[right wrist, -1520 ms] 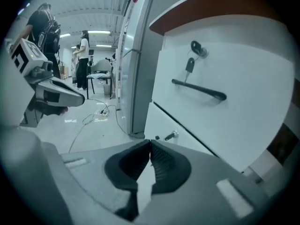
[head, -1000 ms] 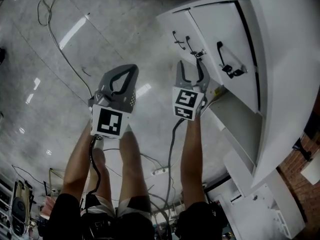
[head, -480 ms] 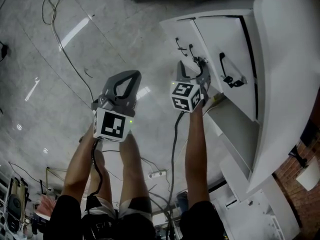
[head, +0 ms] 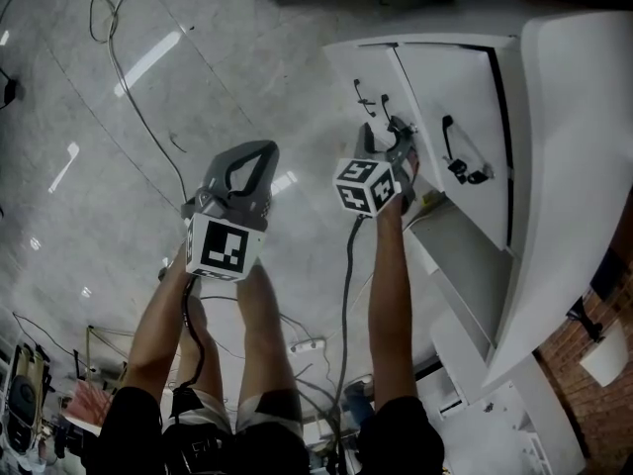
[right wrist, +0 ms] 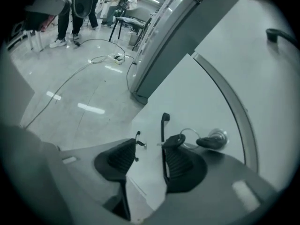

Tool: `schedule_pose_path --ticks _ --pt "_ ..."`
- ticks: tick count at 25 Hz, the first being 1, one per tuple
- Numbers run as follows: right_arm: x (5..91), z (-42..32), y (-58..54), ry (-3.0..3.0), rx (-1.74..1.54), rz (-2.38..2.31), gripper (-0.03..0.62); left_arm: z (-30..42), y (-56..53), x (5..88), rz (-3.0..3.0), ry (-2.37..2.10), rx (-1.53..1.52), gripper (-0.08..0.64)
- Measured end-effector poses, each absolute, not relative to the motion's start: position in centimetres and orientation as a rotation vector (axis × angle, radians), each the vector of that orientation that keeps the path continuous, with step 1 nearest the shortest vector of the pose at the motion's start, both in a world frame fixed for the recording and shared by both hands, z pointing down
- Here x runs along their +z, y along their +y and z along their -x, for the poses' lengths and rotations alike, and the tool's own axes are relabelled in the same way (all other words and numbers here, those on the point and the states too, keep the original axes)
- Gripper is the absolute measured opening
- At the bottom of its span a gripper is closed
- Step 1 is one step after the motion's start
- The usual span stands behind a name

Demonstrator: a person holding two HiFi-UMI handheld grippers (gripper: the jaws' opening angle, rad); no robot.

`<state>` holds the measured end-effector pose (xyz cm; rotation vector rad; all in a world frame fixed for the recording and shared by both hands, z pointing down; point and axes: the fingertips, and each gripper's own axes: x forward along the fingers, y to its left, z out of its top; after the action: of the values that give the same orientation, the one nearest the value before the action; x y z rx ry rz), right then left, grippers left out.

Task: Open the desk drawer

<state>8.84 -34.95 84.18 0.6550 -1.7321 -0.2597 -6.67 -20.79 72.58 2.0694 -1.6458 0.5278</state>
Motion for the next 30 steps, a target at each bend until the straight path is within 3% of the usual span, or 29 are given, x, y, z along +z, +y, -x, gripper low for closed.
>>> schedule_pose_path --ticks 2,8,30 --pt "84.0 -9.1 -35.6 -1.694 -0.331 -0.669 0.142 6.8 -20.5 72.7 -2.061 -1.648 0.531 0.009" --pt "83.4 -9.5 -36.5 -1.627 -0.435 -0.692 0.021 7.4 -19.7 73.1 -2.034 -1.654 0.527 0.009" --pt "83.0 -9.4 -35.2 -1.581 -0.423 -0.694 0.014 8.4 -16.5 72.5 -2.05 -1.668 0.523 0.009"
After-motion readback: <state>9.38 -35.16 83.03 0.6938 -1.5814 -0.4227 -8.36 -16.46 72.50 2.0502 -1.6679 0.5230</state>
